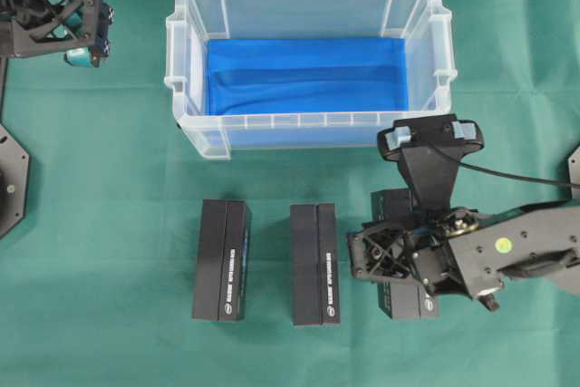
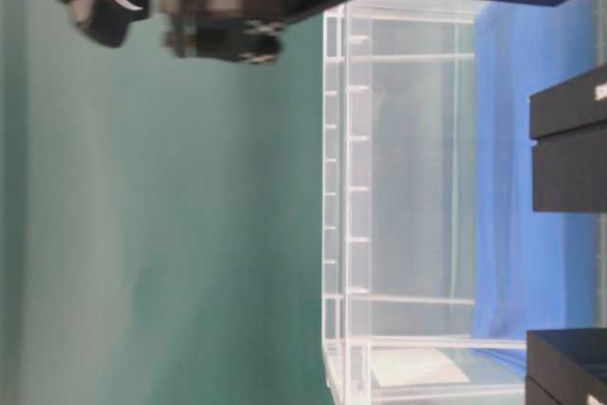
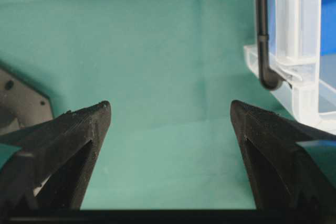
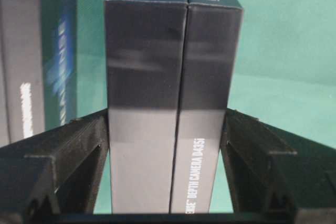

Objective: Take out the box from the case.
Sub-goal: 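Lower the box onto the table and open the right gripper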

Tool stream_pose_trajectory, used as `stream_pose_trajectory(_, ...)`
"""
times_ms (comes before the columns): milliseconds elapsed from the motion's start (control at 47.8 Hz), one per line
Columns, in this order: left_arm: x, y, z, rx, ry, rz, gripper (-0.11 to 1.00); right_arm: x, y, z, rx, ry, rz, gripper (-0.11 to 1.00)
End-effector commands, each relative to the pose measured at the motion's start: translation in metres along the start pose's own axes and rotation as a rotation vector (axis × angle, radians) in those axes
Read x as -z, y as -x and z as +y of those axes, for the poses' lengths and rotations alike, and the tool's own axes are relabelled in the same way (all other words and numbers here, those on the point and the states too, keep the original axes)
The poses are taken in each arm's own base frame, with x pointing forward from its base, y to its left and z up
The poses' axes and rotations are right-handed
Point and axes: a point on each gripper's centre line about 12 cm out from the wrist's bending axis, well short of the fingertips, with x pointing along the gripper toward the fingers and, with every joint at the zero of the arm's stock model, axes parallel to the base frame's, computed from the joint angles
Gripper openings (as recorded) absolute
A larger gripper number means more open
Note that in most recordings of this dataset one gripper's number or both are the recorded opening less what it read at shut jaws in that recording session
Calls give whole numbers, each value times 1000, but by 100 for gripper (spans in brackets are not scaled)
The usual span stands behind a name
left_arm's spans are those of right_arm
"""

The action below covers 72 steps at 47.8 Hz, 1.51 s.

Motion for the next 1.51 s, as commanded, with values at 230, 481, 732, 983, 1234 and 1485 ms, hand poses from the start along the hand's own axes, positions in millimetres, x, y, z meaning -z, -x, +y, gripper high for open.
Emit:
stream_pose_trajectory(230, -2, 4, 0, 15, 6, -9, 95, 4, -25, 0, -41, -13, 33, 67)
stream_pose_trajectory(481, -2, 4, 0, 16, 6, -8, 95, 10, -29, 2, -43, -27, 69, 67)
stream_pose_trajectory(732, -2, 5, 0, 17, 4, -9, 95, 11, -29, 2, -42, -26, 78, 67)
stream_pose_trajectory(983, -2, 4, 0, 15, 6, -9, 95, 11, -27, 4, -58, -27, 84, 67)
stream_pose_trajectory(1234, -2, 4, 0, 16, 4, -7, 95, 11, -25, 5, -55, -26, 79, 72)
stream_pose_trajectory(1485, -3, 5, -1, 21, 6, -11, 95, 5, -15, 4, -44, -16, 39, 93)
